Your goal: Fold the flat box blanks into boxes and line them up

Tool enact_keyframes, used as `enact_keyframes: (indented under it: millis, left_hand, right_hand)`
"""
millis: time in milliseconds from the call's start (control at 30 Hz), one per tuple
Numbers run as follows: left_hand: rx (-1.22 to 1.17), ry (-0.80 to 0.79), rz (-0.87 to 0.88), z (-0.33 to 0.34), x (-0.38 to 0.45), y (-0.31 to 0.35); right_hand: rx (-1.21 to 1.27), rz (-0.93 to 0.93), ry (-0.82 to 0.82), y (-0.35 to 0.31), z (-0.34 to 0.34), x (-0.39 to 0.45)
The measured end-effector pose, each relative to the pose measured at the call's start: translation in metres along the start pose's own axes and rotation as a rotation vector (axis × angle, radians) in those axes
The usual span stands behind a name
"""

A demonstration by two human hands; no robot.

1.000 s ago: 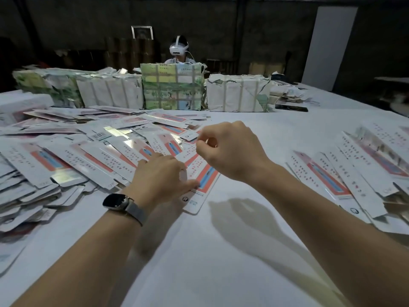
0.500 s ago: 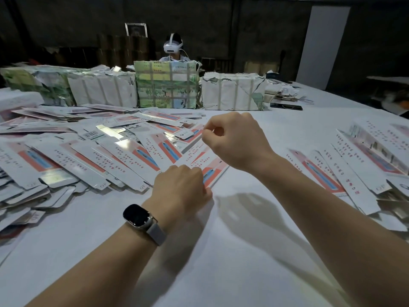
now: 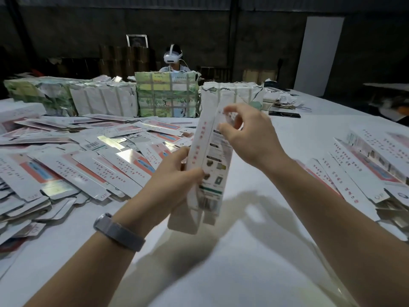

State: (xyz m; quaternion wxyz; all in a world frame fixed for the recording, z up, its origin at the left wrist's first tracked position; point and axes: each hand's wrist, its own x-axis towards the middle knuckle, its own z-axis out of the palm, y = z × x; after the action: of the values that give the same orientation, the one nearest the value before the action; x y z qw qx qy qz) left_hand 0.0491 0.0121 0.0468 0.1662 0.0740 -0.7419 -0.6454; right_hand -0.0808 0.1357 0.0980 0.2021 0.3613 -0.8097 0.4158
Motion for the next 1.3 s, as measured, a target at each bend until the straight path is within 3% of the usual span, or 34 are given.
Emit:
enact_keyframes:
  millis: [100, 333, 500, 600, 700, 900, 1133, 1300]
  left_hand:
    - [-0.128, -0.118, 0.025, 0.007, 0.0, -0.006]
    - [-0.371, -0.209, 0.039, 0.003, 0.0, -0.006]
    - [-0.197, -0.111, 0.103, -0.006, -0.001, -0.002]
    - [-0.207, -0.11, 0.103, -0.001, -0.002, 0.004]
    - [-0.222, 0.007, 0.145, 0.004, -0.001, 0.001]
    - [-0.207, 0.038, 0.254, 0.003, -0.003, 0.005]
    - [-0.302, -0.07, 0.259, 0.001, -0.008, 0.01]
    - [-0.331, -0.055, 0.221, 0.004, -0.01, 0.009]
  right_hand:
    - [0.022, -0.014, -0.058, 0.001, 0.002, -0.002]
    - [0.198, -0.089, -0.155, -0.016, 0.008, -0.015]
    - [0.422, -0.048, -0.174, -0.024, 0.008, -0.018]
    - [0.482, 0.019, -0.159, -0.026, 0.004, -0.015]
    - [0.518, 0.035, -0.141, -0.025, 0.001, -0.013]
    - [0.477, -0.052, -0.201, -0.028, -0.001, -0.015]
    - [0.107, -0.199, 0.037, -0.037, 0.004, -0.024]
    - [0.193, -0.122, 0.06, -0.046, 0.001, -0.026]
